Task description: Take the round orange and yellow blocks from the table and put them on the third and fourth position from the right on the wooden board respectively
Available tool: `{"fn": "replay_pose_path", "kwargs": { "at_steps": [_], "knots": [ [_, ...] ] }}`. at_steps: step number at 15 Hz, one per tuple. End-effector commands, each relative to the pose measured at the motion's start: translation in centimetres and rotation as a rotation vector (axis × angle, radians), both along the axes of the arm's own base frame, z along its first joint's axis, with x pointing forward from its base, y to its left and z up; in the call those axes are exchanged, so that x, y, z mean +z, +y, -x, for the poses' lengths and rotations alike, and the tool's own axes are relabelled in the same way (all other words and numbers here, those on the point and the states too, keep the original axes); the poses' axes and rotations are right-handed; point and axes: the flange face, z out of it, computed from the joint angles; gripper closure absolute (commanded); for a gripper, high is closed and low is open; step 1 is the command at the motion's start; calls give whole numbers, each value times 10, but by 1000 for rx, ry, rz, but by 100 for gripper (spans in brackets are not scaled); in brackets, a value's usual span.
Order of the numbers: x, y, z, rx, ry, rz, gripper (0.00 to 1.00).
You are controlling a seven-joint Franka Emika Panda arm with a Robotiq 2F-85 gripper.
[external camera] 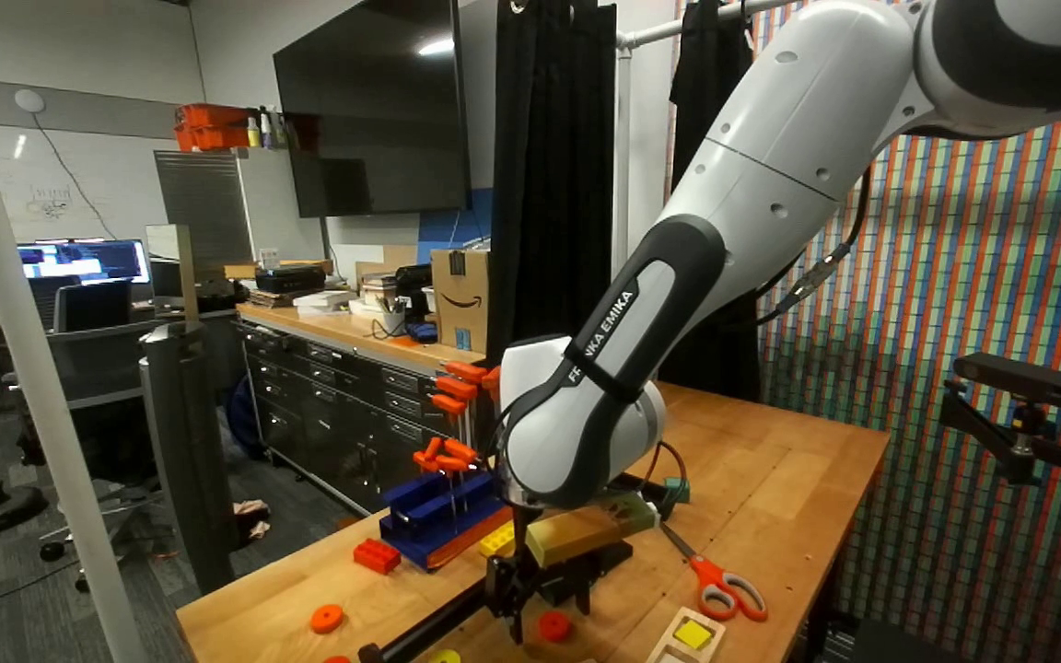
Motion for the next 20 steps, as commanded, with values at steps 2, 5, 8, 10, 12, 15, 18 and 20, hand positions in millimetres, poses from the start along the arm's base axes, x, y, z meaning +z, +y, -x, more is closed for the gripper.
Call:
{"fn": "replay_pose_path", "kwargs": {
  "at_steps": [2,5,8,10,12,15,18,20],
  "knots": [
    [7,-5,1,15,-32,-24,0],
    [6,-5,2,27,-30,-23,27],
    [5,-5,3,35,-25,-26,51],
    [6,-6,2,37,-27,-26,66],
    [7,-7,1,38,-27,-25,79],
    [10,-3,1,42,-27,-17,76],
    [14,9,1,61,-26,-2,76],
    [18,21,2,82,-26,5,76]
  ]
}}
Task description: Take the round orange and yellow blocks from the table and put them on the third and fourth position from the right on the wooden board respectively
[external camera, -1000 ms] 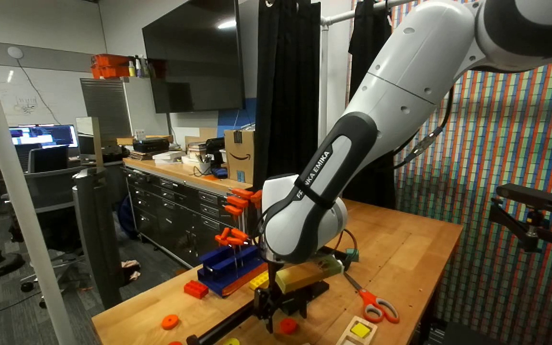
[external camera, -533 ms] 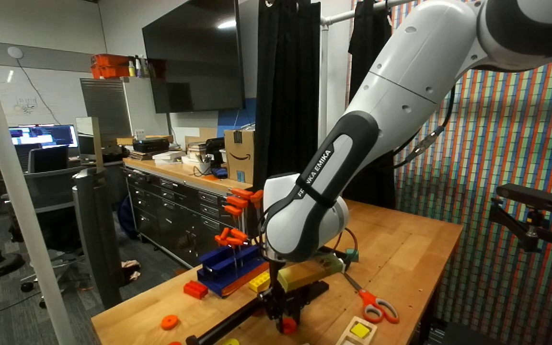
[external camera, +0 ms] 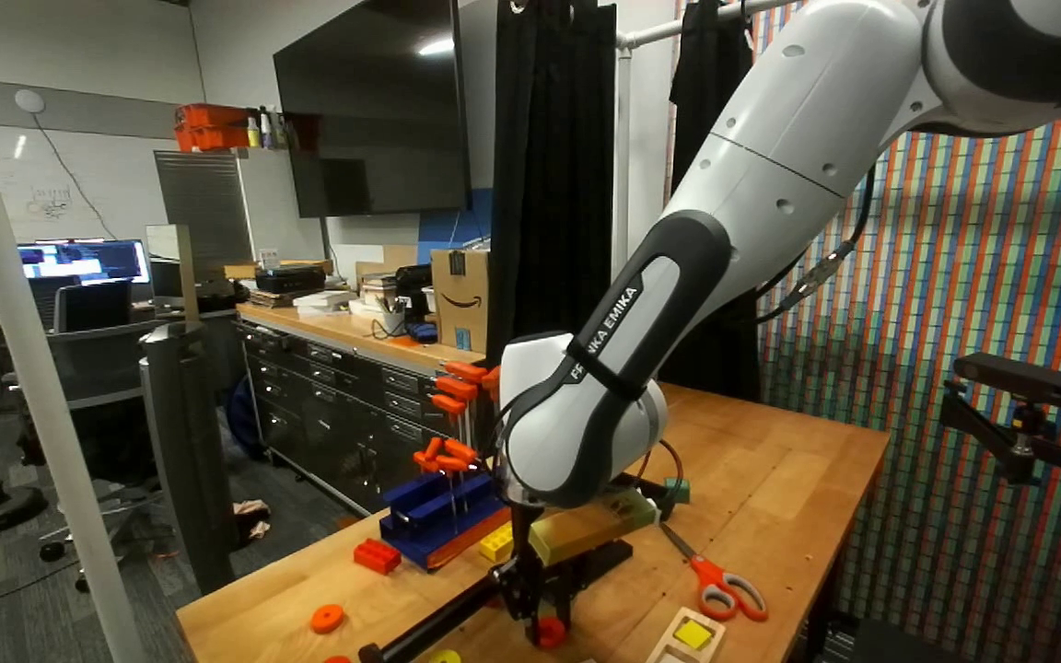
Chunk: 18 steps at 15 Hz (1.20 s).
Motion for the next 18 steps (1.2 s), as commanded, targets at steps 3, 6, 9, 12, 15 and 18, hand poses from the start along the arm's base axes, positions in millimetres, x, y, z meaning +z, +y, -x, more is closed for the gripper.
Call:
{"fn": "replay_pose_path", "kwargs": {
  "at_steps": [3,6,9,12,15,18],
  "knots": [
    [17,32,3,56,-16,23,76],
    [22,43,4,76,-31,37,76],
    [28,53,6,96,-45,52,76],
    [40,64,6,120,-70,43,76],
    [51,77,6,144,-79,22,76],
    [59,90,9,163,-79,18,76]
  ]
}}
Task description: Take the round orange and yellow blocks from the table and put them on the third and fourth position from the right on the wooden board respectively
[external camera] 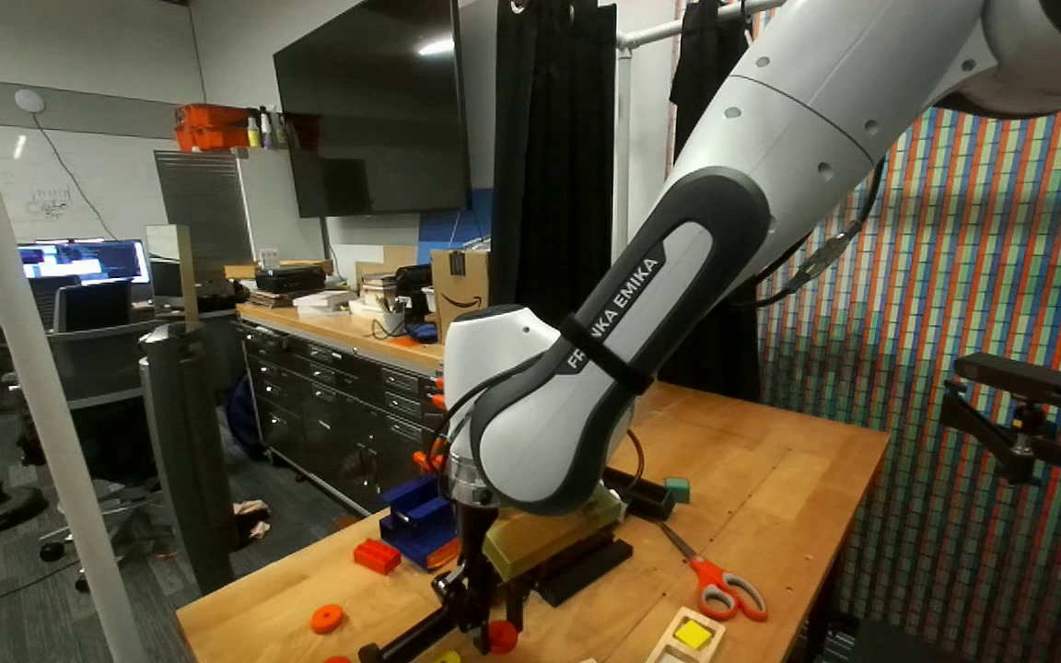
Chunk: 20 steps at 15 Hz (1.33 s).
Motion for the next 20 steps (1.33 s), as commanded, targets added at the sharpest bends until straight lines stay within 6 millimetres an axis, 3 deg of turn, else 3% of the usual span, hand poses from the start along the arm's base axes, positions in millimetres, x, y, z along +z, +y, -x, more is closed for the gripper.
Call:
{"fn": "replay_pose_path", "kwargs": {
  "at_steps": [1,9,20],
  "knots": [
    [19,16,5,13,1,-8,76],
    [20,41,16,30,78,-32,76],
    [17,40,20,22,132,-25,76]
  ]
}}
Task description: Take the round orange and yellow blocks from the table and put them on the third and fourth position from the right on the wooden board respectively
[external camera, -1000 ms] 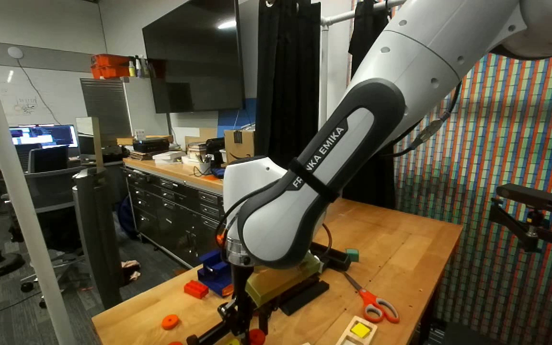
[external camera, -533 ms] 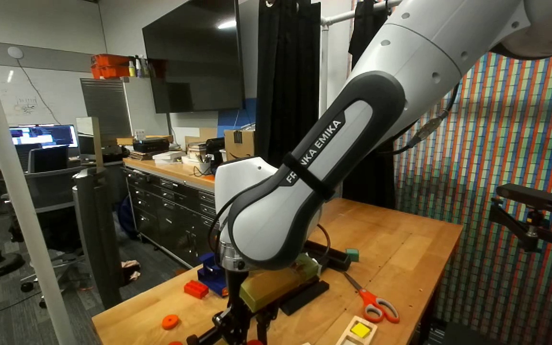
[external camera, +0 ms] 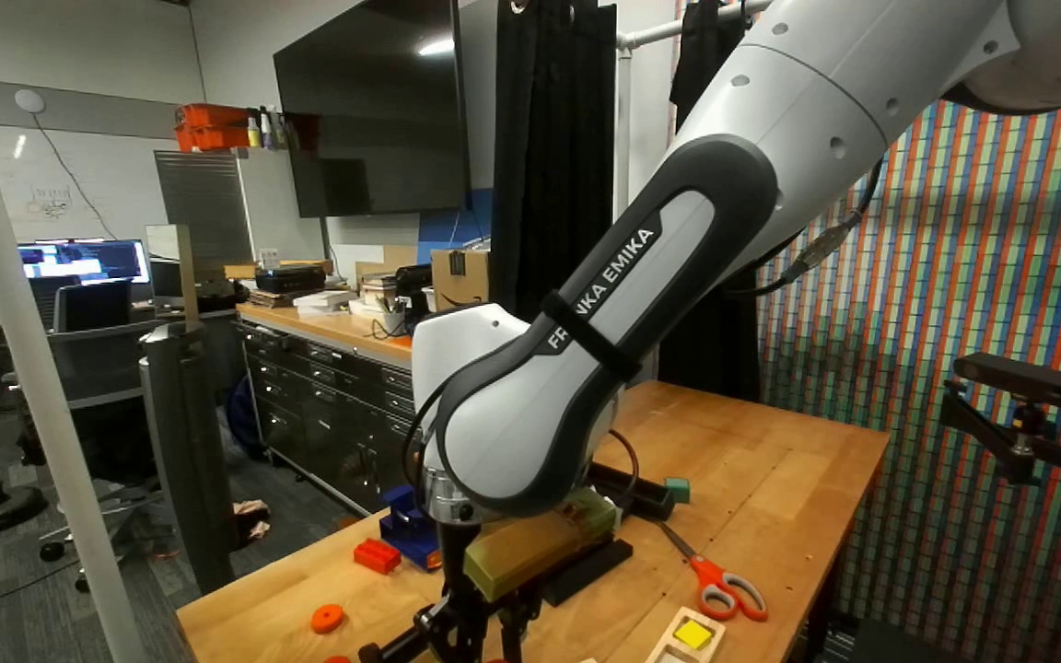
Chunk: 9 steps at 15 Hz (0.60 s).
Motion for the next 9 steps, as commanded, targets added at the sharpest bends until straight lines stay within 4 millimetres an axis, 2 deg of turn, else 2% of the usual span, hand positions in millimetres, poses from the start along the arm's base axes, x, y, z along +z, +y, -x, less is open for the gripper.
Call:
{"fn": "replay_pose_path", "kwargs": {
  "at_steps": [1,9],
  "knots": [
    [9,3,0,-7,20,-11,76],
    [1,-1,0,-12,55,-19,76]
  ]
}}
